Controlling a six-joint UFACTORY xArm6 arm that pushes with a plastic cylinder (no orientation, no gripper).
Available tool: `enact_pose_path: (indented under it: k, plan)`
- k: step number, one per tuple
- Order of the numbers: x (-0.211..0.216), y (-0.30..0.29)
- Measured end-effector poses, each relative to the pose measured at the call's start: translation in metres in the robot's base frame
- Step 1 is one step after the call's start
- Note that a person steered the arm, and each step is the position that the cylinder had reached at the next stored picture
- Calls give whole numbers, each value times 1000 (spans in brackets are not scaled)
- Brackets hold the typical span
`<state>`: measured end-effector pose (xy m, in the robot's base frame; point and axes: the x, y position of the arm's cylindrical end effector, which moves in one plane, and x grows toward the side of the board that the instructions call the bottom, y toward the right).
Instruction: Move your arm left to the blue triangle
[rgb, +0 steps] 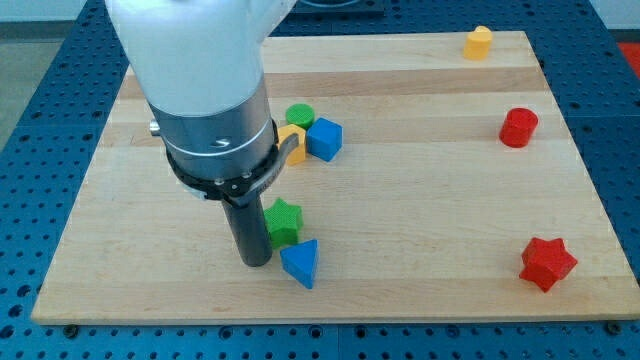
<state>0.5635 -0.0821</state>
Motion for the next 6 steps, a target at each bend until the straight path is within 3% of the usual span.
enact_pose_path:
  k: [1,4,6]
  plan:
    - [-1,0]
    - [-62,7]
    - [-14,-16]
